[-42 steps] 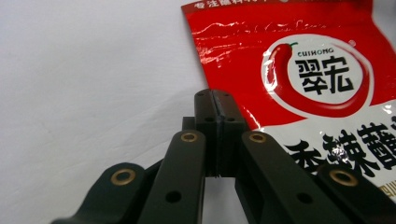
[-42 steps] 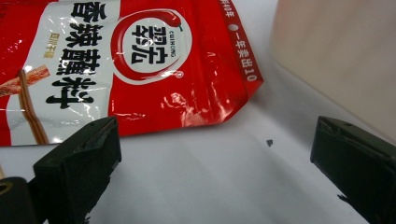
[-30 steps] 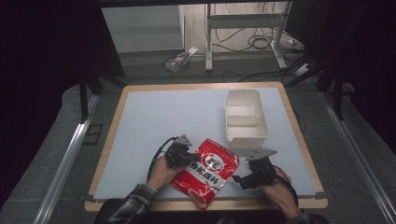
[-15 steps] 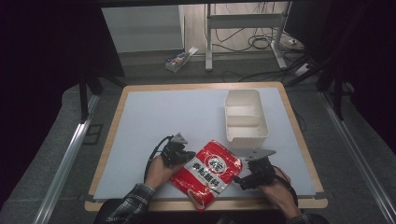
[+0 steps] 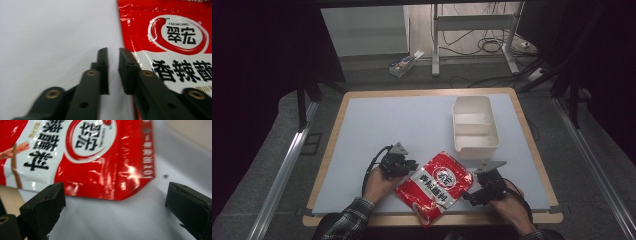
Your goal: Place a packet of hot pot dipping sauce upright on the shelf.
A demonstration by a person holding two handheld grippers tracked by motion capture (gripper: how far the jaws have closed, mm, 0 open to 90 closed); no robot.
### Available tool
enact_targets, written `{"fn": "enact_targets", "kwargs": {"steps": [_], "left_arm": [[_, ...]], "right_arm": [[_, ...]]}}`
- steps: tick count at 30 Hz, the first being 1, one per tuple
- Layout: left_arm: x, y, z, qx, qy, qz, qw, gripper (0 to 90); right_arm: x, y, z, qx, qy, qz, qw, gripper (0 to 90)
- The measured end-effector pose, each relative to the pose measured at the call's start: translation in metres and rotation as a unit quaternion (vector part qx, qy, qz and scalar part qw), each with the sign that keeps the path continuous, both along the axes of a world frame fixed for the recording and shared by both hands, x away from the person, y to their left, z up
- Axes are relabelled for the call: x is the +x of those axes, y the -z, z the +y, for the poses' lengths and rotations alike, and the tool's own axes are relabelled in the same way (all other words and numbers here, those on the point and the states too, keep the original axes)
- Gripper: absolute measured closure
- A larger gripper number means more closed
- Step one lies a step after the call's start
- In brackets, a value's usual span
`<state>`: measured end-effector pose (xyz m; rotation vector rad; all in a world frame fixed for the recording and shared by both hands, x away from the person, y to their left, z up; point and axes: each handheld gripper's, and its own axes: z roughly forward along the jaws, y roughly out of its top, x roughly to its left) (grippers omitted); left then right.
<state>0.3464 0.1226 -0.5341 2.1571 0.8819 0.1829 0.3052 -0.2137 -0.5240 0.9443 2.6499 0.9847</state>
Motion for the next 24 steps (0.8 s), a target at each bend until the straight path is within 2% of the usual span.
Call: {"fn": "enact_targets", "kwargs": {"steps": [2,6,7,8,9,12,14,16,19,24], "left_arm": [[-0.009,-0.003,0.007,-0.005,-0.008,-0.009,0.9999,64.3],[-0.021,-0.009,0.016,-0.002,-0.016,-0.032,0.9994,50.9],[-0.021,-0.009,0.016,-0.002,-0.016,-0.032,0.9994,47.8],[-0.024,-0.01,0.019,-0.005,-0.021,-0.039,0.999,44.3],[-0.027,-0.012,0.024,-0.022,-0.029,-0.045,0.9983,41.4],[-0.033,-0.012,0.032,-0.035,-0.04,-0.044,0.9976,34.6],[-0.036,-0.012,0.034,-0.037,-0.044,-0.045,0.9973,32.7],[-0.044,-0.013,0.04,-0.039,-0.048,-0.047,0.9969,26.9],[-0.051,-0.011,0.046,-0.039,-0.051,-0.044,0.997,23.1],[-0.059,-0.008,0.048,-0.012,-0.048,-0.044,0.9978,17.5]], "right_arm": [[-0.002,0.001,0.003,-0.005,-0.008,-0.002,1.0,2.8],[-0.004,0.001,0.005,0.003,-0.014,0.005,0.9999,2.7],[-0.004,0.001,0.005,0.003,-0.014,0.005,0.9999,2.7],[-0.004,0.001,0.006,0.004,-0.019,0.004,0.9998,2.7],[-0.004,0.001,0.007,0.006,-0.018,0.006,0.9998,2.6],[-0.003,0.001,0.007,0.015,-0.019,0.011,0.9997,2.7],[-0.003,0.001,0.008,0.021,-0.018,0.014,0.9995,2.8],[-0.002,0.001,0.012,0.03,-0.022,0.021,0.9991,3.1],[-0.001,0.001,0.016,0.033,-0.023,0.018,0.999,3.1],[0.001,-0.001,0.027,0.038,-0.03,0.016,0.9987,3.5]]}}
